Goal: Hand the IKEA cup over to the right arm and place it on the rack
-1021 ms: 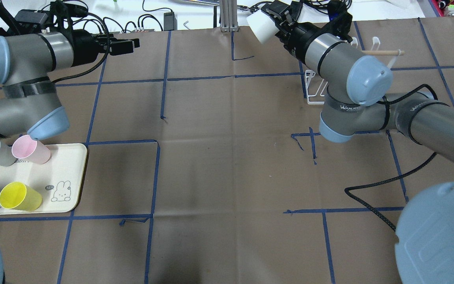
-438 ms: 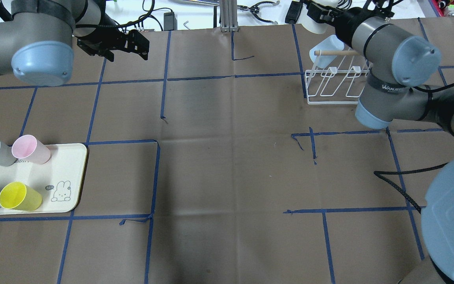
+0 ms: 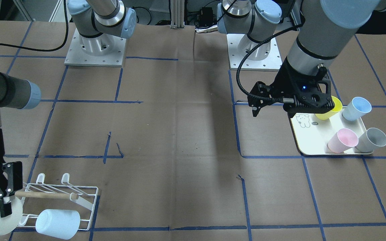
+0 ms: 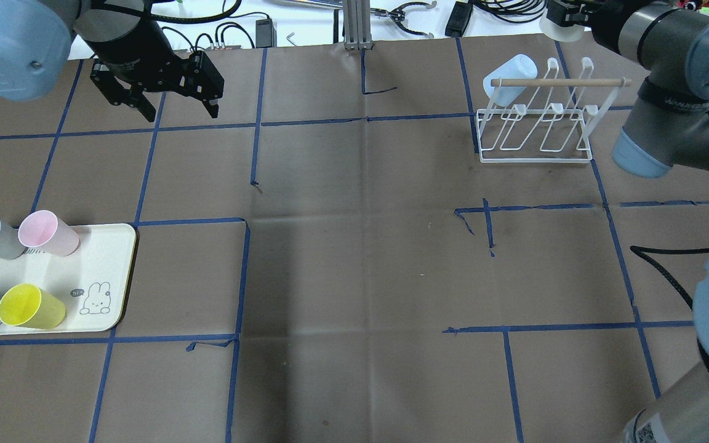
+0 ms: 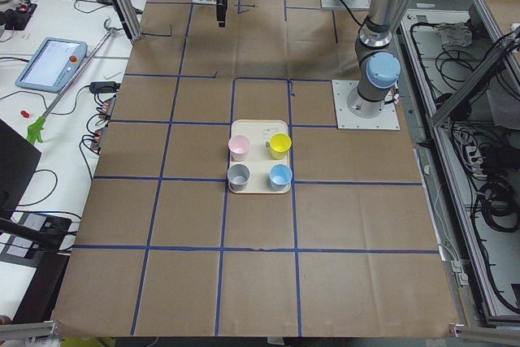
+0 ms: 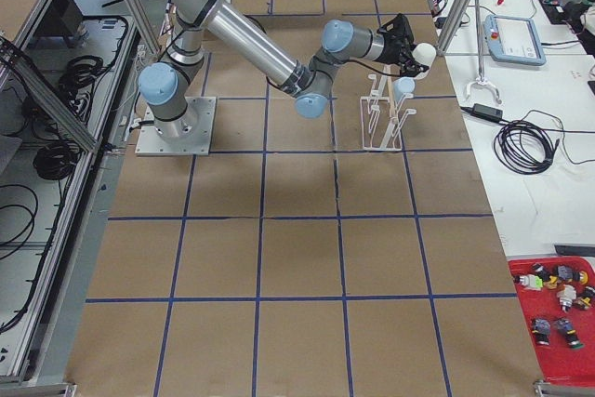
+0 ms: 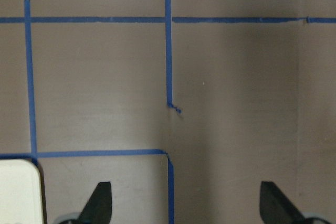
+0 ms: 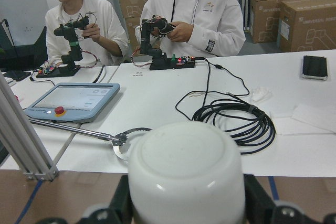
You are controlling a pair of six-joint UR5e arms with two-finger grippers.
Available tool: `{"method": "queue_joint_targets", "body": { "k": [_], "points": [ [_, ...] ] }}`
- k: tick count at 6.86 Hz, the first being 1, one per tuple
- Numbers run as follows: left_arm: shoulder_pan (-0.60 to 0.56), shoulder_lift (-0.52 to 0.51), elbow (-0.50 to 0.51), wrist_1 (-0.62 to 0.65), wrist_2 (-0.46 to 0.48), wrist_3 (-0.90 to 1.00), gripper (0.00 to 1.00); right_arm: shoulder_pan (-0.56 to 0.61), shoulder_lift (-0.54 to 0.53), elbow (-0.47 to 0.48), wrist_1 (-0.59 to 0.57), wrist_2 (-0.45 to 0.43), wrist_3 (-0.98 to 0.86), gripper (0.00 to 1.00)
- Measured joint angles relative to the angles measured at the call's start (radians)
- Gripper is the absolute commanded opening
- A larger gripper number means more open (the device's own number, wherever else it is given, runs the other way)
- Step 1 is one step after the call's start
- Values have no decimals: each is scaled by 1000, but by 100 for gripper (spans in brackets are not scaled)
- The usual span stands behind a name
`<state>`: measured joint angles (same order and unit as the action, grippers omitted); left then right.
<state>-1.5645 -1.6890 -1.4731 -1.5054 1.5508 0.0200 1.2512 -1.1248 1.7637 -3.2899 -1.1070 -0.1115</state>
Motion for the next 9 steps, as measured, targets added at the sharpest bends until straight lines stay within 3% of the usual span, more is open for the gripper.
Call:
{"method": "queue_joint_targets", "body": {
  "k": [3,9],
  "points": [
    [-2,66,-85,23,31,24,100,-64,80,-58,28,1,-100,6],
    [4,81,-122,105,29,46,100,-78,112,-1,15,4,-109,6]
  ]
}}
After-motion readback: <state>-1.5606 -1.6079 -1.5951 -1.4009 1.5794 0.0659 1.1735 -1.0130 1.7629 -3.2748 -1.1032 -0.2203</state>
